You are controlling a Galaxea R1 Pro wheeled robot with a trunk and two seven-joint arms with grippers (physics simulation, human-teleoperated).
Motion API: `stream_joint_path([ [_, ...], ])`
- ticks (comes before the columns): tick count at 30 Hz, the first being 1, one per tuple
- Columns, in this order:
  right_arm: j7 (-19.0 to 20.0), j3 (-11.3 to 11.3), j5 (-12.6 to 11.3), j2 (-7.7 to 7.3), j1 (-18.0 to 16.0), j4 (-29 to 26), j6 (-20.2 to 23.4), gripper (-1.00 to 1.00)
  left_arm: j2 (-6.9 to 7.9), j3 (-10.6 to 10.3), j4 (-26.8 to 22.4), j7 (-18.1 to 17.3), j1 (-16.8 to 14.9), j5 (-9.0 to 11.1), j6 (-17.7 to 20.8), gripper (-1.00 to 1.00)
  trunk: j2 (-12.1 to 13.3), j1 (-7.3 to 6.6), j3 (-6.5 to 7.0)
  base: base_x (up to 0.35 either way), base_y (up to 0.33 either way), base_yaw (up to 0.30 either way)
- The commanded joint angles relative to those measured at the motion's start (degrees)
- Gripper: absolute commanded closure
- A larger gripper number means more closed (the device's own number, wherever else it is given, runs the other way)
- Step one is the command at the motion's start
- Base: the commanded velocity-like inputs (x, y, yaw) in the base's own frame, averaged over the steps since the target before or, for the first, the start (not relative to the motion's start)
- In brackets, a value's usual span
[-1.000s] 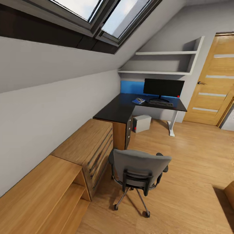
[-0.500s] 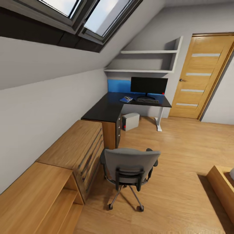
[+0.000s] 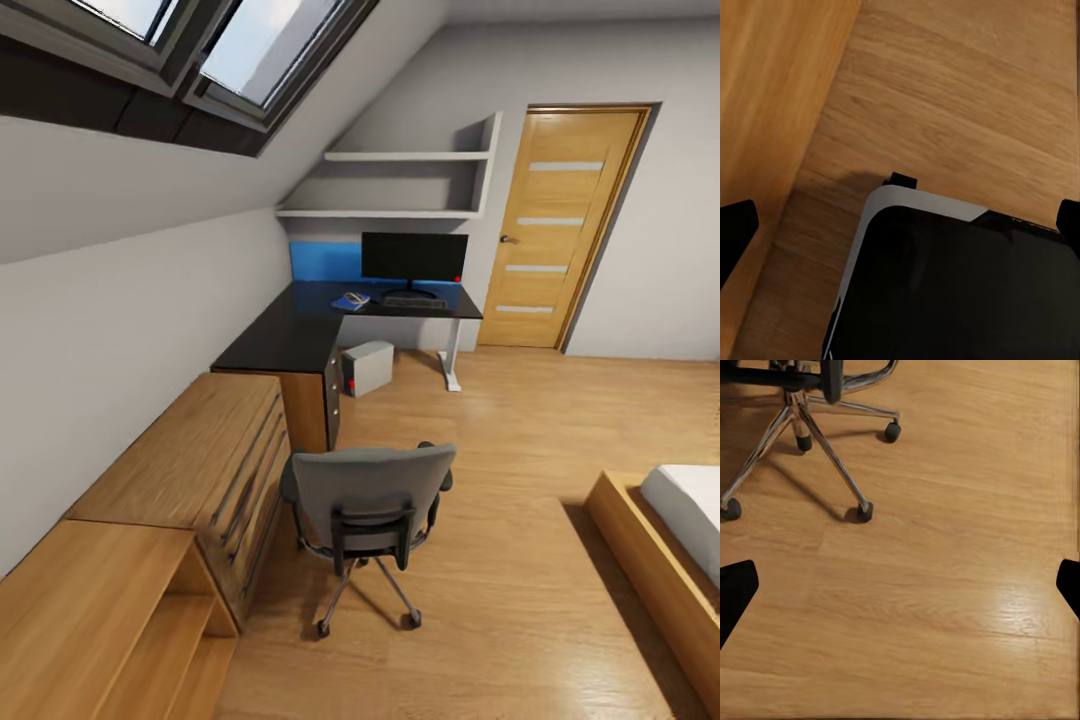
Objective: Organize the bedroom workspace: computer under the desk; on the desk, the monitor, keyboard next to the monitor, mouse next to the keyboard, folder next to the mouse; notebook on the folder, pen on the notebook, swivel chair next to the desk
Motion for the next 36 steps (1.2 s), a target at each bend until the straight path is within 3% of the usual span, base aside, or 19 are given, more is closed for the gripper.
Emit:
stream_joint_path([
  [1, -0.5, 0.5, 0.0, 0.03, -0.1, 0.0, 0.0, -1.00, 0.02, -0.5, 0.0, 0.3, 0.0, 0.3, -0.2, -1.00, -0.1, 0.03, -0.16, -0.016, 0.015, -0.269],
  [36, -0.4, 0.7, 0.1, 0.06, 0.0, 0.0, 0.0, -1.00, 0.02, -0.5, 0.0, 0.3, 0.0, 0.3, -0.2, -1.00, -0.1, 0.03, -1.38, -0.001, 0.001, -0.263],
])
